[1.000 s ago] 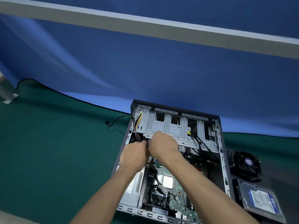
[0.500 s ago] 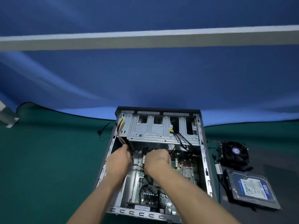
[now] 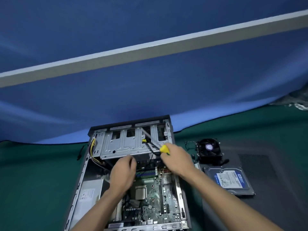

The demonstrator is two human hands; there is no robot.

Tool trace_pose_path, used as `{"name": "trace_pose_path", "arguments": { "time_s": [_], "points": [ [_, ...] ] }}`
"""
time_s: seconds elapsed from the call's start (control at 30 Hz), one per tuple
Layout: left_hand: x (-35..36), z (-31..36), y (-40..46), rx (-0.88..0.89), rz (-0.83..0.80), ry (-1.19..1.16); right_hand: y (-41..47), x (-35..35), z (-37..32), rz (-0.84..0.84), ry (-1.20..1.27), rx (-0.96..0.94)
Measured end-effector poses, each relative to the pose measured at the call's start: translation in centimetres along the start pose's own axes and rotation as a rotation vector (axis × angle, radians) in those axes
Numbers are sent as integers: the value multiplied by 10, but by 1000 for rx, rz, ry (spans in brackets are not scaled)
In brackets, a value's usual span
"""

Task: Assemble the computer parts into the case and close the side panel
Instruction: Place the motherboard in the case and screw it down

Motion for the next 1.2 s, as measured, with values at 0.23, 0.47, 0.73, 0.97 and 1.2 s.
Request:
{"name": "trace_pose_path", "arguments": {
  "time_s": [0.23,0.47,0.73,0.97,1.2],
  "points": [
    [53,98,7,120,-84,27,-4,-28,122,230,531,350],
    [82,123,12,78,-31,-15,-4,15,186,236,577,633],
    [86,119,14,51,28,-38,2,56,203,203,422,794],
    [87,119,14,54,22,-28,5,65,206,174,350,773],
    [87,121,14,75,27,-56,10,66,205,177,276,713]
  ]
}}
Point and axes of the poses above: each hand's wrist, its own y-axis towards the middle knuckle, its own x-axis out of the palm, z = x × y, the point moved 10 cm from there along y, towards the middle knuckle, and after that the axes turned 2 degrees about -z, right-handed, at the moved point
